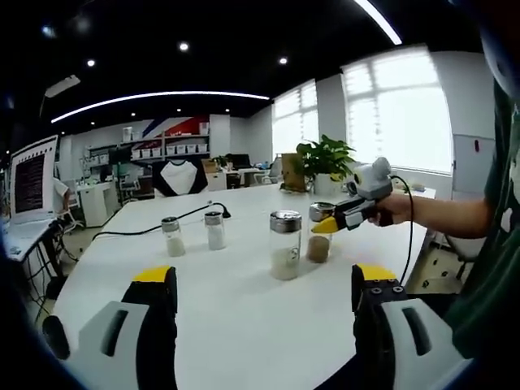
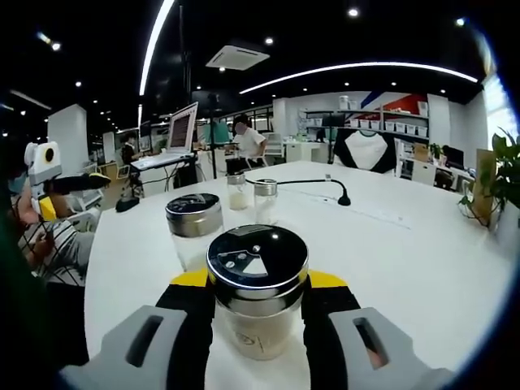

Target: Rotate the seasoning bottle until the label or dispensing opening points toward the visible target arrow and the bottle remains upright within the marked orientation range

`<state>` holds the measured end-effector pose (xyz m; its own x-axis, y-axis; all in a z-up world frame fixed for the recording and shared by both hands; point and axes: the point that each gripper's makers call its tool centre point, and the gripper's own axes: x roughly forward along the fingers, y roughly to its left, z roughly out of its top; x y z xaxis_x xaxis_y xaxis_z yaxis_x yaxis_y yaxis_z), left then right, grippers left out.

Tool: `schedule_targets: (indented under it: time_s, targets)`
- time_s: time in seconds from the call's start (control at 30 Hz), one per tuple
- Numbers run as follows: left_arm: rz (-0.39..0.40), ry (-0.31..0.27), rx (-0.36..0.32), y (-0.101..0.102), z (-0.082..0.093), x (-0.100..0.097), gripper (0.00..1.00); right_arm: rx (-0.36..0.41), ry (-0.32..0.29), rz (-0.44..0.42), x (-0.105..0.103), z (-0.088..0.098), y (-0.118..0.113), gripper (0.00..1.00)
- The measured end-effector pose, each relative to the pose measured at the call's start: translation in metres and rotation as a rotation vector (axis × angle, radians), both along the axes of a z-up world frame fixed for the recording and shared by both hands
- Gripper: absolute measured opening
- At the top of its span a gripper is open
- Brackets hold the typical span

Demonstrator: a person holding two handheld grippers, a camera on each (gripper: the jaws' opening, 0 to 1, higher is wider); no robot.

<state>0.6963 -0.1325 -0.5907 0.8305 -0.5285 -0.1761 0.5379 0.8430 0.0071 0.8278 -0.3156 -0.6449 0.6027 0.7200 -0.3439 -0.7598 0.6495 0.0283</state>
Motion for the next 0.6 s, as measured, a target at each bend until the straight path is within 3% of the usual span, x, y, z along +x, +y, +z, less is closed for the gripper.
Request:
schedule_targets:
  time_s: [0.6]
  targets:
    - [0.001, -0.005, -0.005, -0.0042, 0.0009, 0.0021, 0.96, -0.018, 0.014, -0.104, 0.0008, -0.0015, -0.0018, 0.41]
